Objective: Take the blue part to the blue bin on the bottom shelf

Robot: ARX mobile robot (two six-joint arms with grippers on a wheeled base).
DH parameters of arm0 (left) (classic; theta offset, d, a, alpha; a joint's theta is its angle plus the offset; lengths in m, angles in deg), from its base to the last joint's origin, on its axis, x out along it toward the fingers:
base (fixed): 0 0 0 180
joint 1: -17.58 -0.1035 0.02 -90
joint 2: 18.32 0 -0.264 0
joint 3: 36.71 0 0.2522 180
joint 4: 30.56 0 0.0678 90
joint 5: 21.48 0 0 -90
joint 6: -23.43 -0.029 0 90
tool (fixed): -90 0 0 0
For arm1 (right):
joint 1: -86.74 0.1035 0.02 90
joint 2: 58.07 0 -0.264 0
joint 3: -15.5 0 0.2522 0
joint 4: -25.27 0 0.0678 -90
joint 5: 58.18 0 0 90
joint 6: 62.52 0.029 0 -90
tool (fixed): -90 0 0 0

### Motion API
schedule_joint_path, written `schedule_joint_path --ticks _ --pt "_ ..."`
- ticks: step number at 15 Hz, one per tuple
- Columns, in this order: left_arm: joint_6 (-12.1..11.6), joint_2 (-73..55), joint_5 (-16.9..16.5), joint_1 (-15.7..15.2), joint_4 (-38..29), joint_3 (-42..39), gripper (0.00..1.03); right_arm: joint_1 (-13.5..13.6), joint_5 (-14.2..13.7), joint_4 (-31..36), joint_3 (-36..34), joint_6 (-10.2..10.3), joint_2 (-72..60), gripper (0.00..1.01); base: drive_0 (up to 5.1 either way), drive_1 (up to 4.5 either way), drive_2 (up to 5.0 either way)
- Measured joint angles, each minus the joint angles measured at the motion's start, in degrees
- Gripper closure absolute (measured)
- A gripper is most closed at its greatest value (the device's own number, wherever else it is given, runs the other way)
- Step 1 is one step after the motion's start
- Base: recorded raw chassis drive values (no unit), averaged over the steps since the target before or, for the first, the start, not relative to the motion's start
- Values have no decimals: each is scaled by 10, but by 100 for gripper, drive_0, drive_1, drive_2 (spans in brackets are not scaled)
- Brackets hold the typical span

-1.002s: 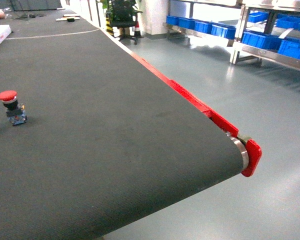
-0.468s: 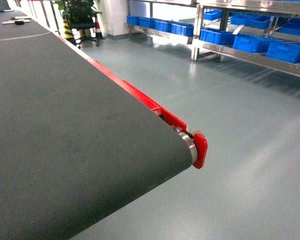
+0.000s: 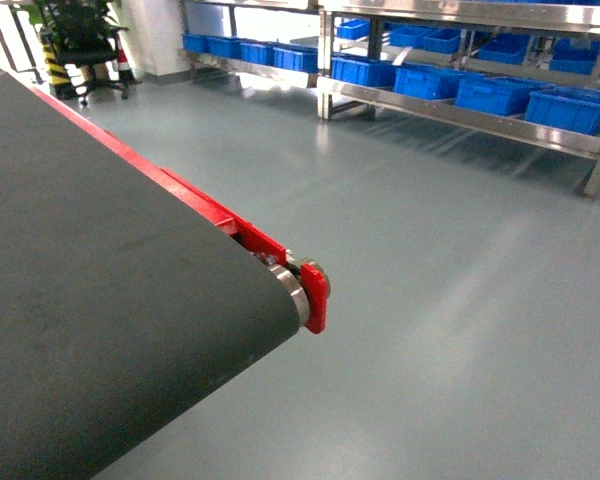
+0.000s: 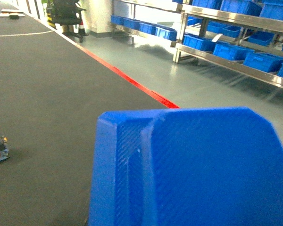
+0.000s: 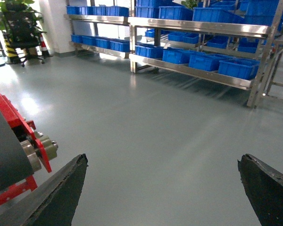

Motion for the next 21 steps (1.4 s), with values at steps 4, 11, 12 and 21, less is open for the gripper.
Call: schedule_joint_path --ticks 4,11,12,21 --pt "0 0 0 0 0 0 59 0 0 0 0 0 0 3 -172 -172 -172" --pt "0 0 0 0 0 0 59 0 0 0 0 0 0 3 -161 -161 -161" --pt "0 0 0 0 0 0 59 0 0 0 0 0 0 3 -159 -159 -159" --pt "0 0 0 0 0 0 59 0 0 0 0 0 0 3 -171 -171 -171"
